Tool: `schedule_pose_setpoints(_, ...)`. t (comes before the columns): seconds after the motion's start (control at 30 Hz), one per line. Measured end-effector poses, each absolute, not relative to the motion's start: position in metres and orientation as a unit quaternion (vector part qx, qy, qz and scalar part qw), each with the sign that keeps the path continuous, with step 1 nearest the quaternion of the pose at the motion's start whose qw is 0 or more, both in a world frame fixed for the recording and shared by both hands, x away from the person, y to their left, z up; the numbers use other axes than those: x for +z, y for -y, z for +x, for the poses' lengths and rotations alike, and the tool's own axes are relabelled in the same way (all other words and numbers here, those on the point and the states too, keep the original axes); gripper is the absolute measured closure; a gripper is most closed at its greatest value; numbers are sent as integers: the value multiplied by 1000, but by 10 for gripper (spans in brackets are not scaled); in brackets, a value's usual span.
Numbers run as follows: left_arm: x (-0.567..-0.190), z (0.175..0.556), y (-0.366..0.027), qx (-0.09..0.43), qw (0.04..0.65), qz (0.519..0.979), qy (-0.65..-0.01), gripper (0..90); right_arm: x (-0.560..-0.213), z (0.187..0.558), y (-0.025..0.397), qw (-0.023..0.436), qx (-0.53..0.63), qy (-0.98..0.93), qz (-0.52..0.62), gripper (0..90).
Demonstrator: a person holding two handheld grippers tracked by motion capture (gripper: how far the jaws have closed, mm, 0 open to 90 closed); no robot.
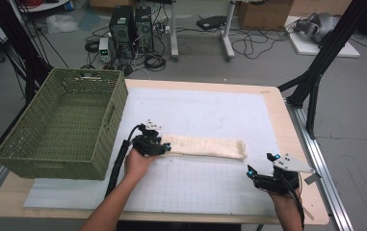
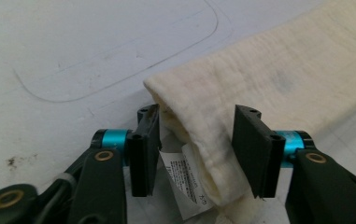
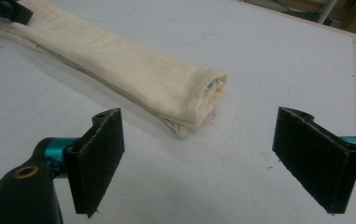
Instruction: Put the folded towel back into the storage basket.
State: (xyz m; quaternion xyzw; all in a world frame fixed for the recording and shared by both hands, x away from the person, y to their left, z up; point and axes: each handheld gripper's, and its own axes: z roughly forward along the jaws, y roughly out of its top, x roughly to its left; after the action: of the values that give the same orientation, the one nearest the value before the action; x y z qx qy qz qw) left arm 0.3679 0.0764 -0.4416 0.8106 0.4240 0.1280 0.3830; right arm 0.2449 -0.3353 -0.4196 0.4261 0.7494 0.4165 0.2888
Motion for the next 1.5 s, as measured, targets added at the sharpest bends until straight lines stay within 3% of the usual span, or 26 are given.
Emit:
schedule_pose_setpoints(0.17, -442, 361, -71, 136, 388, 825, -388, 717, -420, 246, 335, 287, 415, -750, 427, 152)
schedule_pose_setpoints(0.4, -442, 359, -69, 140, 387, 832, -372, 813, -420, 245, 334, 292, 417, -749, 423, 151)
schedule_pose_setpoints(1.23, -423, 349, -86, 99, 484, 787, -370, 813, -426, 261, 334, 290, 422, -735, 446, 152)
schedule_pose_setpoints(1.37, -423, 348, -87, 96, 482, 789, -368, 812, -428, 266, 330, 279, 427, -737, 444, 207)
schedule_pose_setpoints(1.5, -421, 346, -90, 96, 489, 786, -367, 806, -428, 272, 325, 279, 427, -738, 442, 206)
